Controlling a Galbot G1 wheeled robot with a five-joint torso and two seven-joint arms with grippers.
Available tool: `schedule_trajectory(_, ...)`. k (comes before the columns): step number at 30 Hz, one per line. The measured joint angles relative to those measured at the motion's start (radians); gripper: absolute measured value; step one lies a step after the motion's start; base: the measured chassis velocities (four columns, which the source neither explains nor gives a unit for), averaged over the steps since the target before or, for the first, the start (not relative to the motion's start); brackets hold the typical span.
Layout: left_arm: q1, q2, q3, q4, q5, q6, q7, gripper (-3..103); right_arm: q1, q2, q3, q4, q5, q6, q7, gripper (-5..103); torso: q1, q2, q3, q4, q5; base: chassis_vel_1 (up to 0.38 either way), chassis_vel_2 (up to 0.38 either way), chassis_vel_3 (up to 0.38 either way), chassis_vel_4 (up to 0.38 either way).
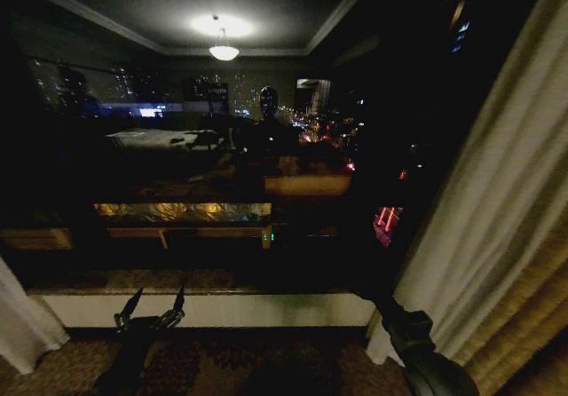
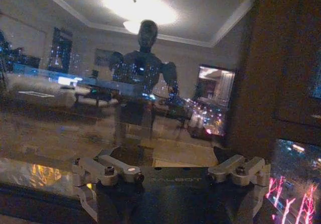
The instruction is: Open the curtains by pulling them apart, changing their state from closed to fully open.
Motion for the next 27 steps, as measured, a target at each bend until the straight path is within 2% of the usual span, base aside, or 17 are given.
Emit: schedule_trajectory(27,-0.007,0.000,0.001,-0.006,0.001,0.008,0.001,100,0.010,-0.002,-0.001,-0.019,-0.003,0.009,-0.012,100,0.000,0.000,0.000,0.0000,-0.0002,0.310,0.398,-0.307,-0.401)
